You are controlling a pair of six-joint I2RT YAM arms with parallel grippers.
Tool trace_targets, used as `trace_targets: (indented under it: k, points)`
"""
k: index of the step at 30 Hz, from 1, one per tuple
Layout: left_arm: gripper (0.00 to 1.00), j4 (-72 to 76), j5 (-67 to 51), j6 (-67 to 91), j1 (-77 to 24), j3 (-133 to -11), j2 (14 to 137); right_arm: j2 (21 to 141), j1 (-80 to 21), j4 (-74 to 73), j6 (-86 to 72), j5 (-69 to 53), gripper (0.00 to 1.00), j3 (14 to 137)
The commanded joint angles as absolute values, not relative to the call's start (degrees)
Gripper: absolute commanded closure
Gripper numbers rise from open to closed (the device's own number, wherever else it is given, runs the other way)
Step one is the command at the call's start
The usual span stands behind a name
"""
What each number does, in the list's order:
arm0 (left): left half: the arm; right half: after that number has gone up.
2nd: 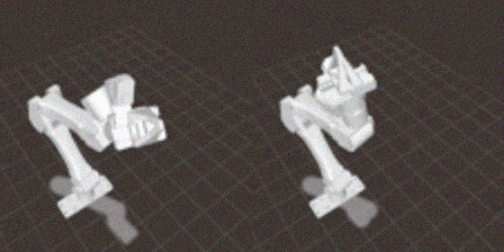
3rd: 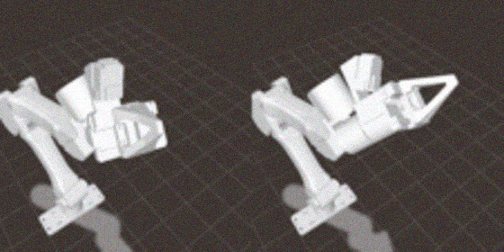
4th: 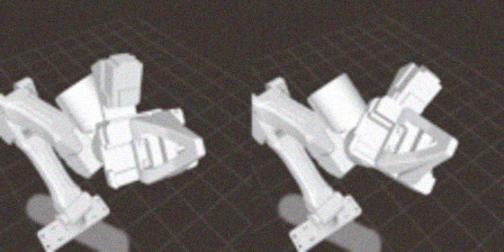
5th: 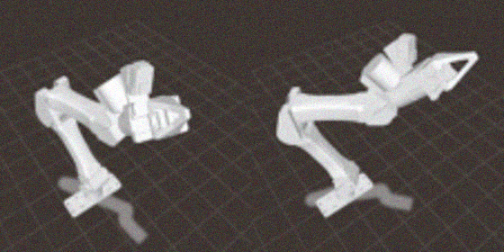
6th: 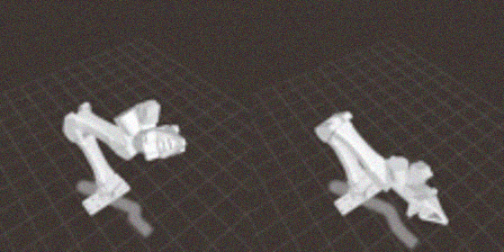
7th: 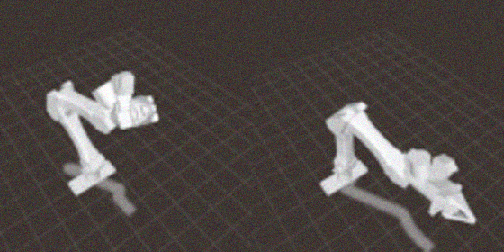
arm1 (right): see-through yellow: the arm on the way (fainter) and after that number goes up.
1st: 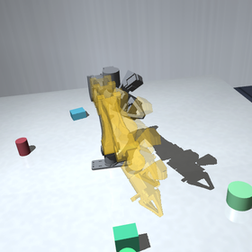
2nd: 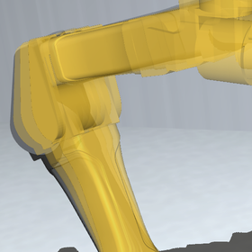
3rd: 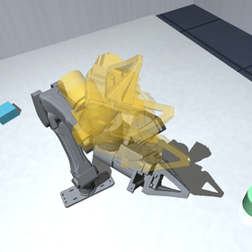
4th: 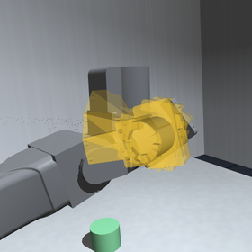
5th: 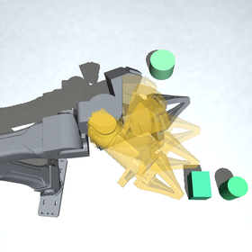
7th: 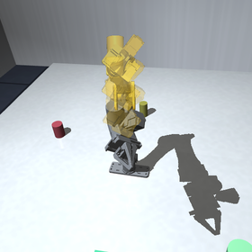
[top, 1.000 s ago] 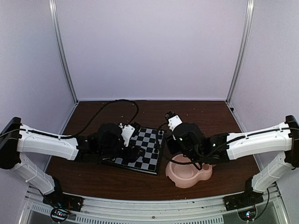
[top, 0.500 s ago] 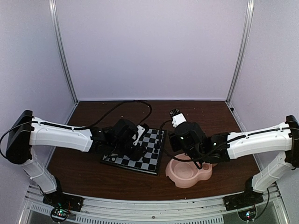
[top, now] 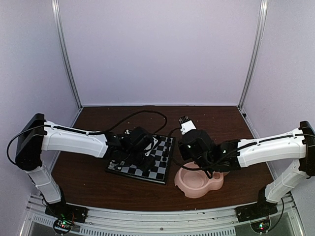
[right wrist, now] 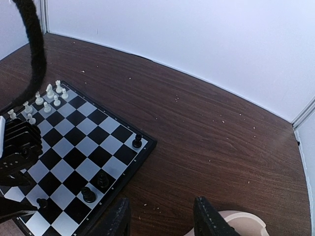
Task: Set up the chess pieces on the board
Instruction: Pick up the pawn from the chessboard.
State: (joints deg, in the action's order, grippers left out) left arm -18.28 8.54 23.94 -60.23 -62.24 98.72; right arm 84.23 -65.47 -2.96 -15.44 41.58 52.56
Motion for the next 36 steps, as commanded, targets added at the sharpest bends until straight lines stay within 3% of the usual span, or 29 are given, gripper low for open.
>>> trace_targets:
  k: [1,32,36]
  points:
    - [0.62,-20.03,7.99,24.69,-60.56,-64.65,100.61,85.08,-65.15,-4.03,-16.02,43.54,0.55,54.49]
    - [0.8,-20.43,9.67,23.3,-60.54,-67.59,106.2,85.6,-65.04,-4.87,-16.0,43.23,0.55,55.11]
    - [0.87,-20.49,9.77,23.21,-60.55,-67.68,106.23,85.52,-65.07,-4.96,-16.0,43.18,0.55,55.11]
